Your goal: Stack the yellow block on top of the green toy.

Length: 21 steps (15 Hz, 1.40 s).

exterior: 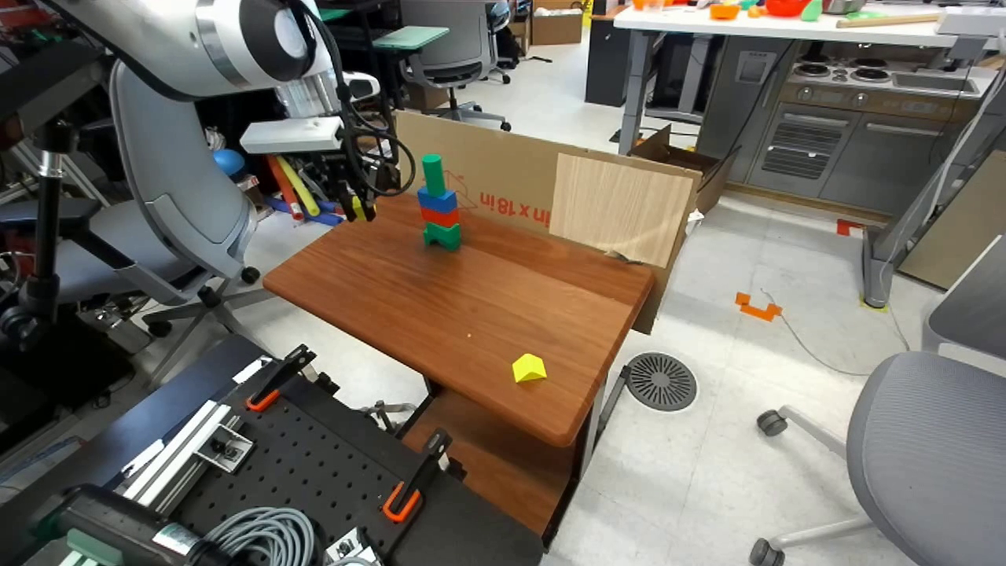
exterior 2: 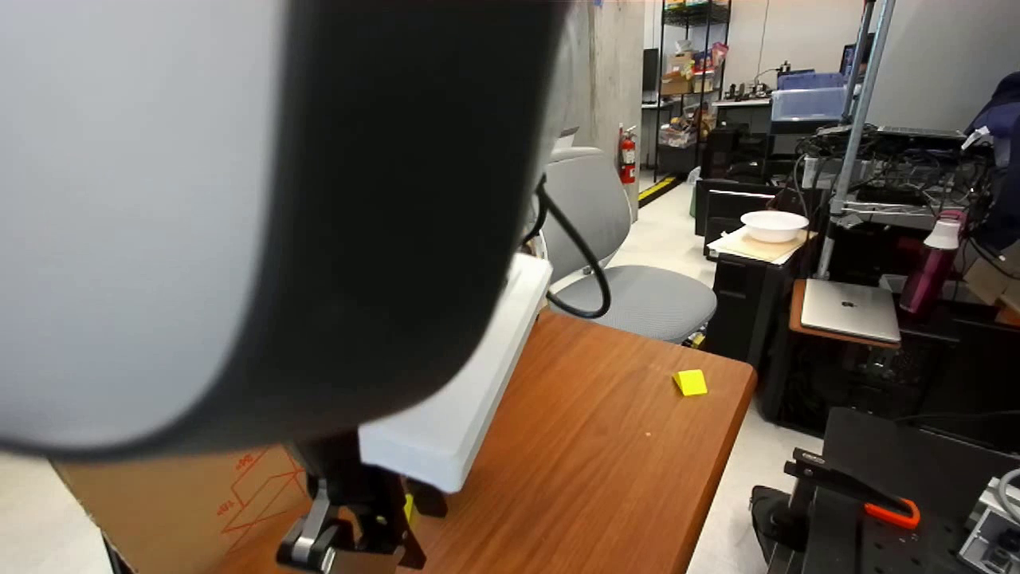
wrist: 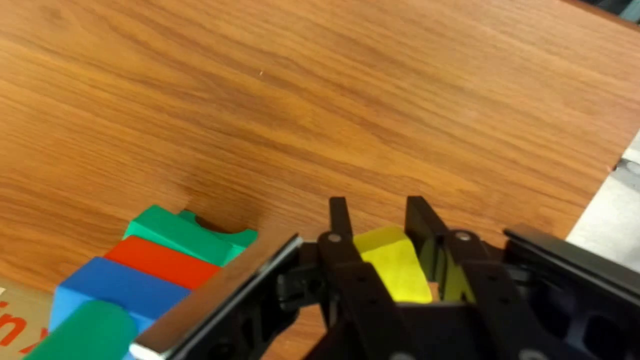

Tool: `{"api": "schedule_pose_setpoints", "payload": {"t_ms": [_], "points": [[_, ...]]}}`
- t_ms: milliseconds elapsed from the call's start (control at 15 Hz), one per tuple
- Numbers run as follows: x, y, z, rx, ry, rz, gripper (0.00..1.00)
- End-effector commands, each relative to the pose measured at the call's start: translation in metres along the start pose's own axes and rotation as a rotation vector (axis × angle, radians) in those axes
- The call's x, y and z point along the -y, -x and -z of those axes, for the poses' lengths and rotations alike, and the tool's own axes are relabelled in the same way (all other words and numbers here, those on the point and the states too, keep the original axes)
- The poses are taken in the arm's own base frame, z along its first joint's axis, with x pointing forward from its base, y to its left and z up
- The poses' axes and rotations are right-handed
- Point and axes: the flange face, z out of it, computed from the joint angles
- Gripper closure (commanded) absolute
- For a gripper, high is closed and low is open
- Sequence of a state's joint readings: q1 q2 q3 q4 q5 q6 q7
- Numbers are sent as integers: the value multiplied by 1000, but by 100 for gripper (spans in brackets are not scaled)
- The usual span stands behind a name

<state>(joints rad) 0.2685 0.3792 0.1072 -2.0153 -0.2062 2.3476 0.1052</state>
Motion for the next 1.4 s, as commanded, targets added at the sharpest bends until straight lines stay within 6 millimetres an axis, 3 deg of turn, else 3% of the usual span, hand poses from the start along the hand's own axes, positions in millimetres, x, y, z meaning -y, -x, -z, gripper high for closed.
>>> {"api": "schedule_pose_setpoints", "payload": {"t_ms": [0, 333, 600, 933, 1333], "points": [[-9, 50, 66, -73, -8, -111, 92], [-40, 63, 136, -143, -65, -271, 92], [-77, 63, 168, -164, -96, -392, 92], [-132, 60, 176, -120, -110, -548, 92], [-168, 40, 169, -23, -136, -631, 92]]}}
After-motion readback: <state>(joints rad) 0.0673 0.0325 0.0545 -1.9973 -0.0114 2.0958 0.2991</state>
